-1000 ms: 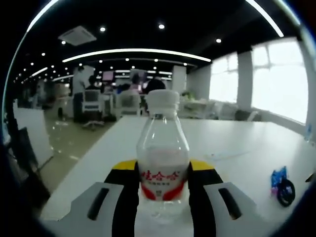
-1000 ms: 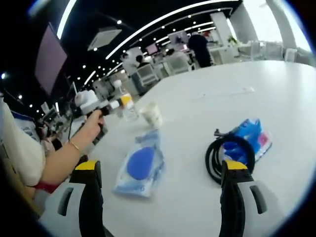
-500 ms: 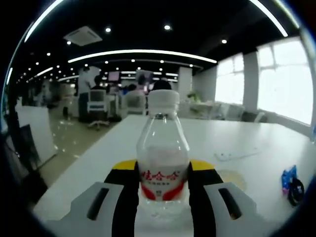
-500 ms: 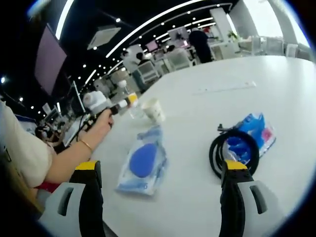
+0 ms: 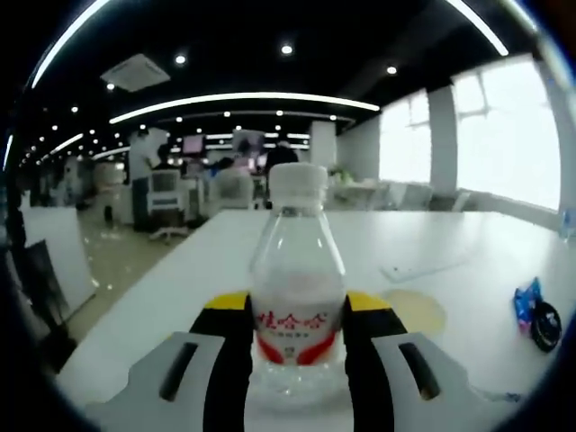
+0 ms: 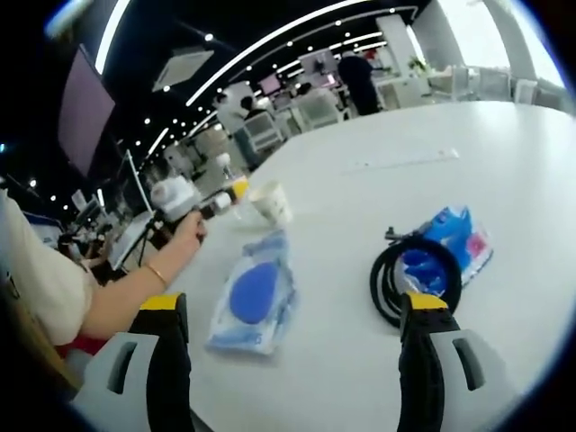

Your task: Arrange the tabletop items into an orderly group along one side of the table until the central work area is clear of visible clutter.

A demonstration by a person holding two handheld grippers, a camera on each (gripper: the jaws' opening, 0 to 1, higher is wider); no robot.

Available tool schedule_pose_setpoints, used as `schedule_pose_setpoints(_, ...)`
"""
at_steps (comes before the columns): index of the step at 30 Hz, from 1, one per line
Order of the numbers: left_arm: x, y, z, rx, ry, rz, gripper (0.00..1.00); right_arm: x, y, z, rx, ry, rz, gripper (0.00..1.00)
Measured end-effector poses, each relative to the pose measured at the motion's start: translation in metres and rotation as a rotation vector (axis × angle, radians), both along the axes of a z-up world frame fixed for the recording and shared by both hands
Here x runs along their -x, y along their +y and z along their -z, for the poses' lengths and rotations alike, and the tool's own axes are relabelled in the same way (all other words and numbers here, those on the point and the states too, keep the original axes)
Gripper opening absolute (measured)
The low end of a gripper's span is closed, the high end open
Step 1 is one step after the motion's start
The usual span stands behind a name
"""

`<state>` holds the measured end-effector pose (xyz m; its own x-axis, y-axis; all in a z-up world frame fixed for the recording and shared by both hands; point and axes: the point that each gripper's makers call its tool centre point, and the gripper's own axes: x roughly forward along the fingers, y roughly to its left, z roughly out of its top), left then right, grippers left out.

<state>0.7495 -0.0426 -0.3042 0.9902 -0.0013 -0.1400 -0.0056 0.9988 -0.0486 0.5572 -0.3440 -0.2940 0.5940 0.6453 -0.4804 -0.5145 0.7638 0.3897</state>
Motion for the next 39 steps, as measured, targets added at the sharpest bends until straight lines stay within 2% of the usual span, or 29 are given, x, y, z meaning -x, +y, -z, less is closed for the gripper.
schedule_pose_setpoints(7,0.006,-0.009,-0.003,-0.018,-0.013,0.063,0.35,0.004,0.001,0.003,0.021,0.010,-0.011,0.99)
schedule_pose_setpoints(12,0.014,-0.012,-0.002,-0.027,-0.010,0.058,0.36,0.006,0.001,0.006,0.023,0.029,-0.010,0.99)
schedule_pose_setpoints(15,0.016,-0.014,-0.003,-0.054,-0.015,0.054,0.36,0.007,0.002,0.007,0.018,0.041,-0.015,0.99)
schedule_pose_setpoints(18,0.014,-0.011,-0.003,-0.036,-0.028,0.057,0.36,0.008,0.002,0.008,0.019,0.048,-0.016,0.99)
schedule_pose_setpoints(25,0.008,-0.006,-0.004,-0.042,-0.046,0.061,0.36,0.008,-0.001,0.010,0.019,0.065,-0.012,0.98)
schedule_pose_setpoints(39,0.006,-0.005,-0.003,-0.037,-0.020,0.042,0.37,0.008,-0.001,0.008,0.005,0.067,-0.006,0.99)
